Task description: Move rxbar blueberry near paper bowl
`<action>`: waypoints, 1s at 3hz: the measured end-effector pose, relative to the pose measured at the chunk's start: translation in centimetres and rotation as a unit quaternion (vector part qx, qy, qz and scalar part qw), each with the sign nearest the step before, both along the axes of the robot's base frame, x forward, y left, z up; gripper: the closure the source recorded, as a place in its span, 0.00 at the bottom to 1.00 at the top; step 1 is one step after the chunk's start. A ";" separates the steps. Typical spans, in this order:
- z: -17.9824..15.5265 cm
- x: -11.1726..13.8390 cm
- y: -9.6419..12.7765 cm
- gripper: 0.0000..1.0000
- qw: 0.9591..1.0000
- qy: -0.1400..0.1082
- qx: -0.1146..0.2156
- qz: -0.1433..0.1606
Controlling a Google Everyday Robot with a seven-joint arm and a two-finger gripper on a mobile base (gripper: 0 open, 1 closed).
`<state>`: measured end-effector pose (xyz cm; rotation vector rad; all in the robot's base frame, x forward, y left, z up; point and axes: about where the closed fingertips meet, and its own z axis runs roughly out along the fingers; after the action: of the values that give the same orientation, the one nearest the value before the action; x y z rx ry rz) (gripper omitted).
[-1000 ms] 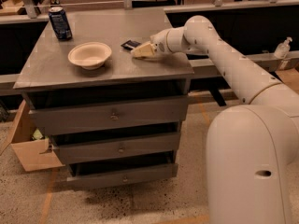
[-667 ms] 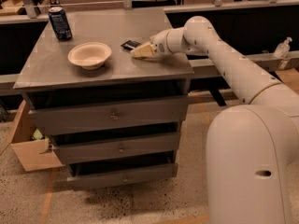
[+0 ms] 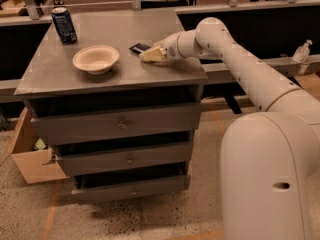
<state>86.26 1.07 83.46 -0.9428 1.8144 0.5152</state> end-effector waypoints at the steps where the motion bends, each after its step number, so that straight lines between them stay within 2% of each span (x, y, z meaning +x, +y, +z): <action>1: 0.2 0.0 0.0 0.93 1.000 0.000 0.000 0.000; 2: 0.2 0.0 0.0 1.00 1.000 0.000 0.000 0.000; 3: 2.4 -1.2 -0.3 1.00 0.999 -0.026 -0.018 0.034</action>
Offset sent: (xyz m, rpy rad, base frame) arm -0.0099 -0.0150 0.0362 -0.0296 -0.0964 0.0629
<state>85.05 0.73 85.90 -1.0366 1.7545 0.4969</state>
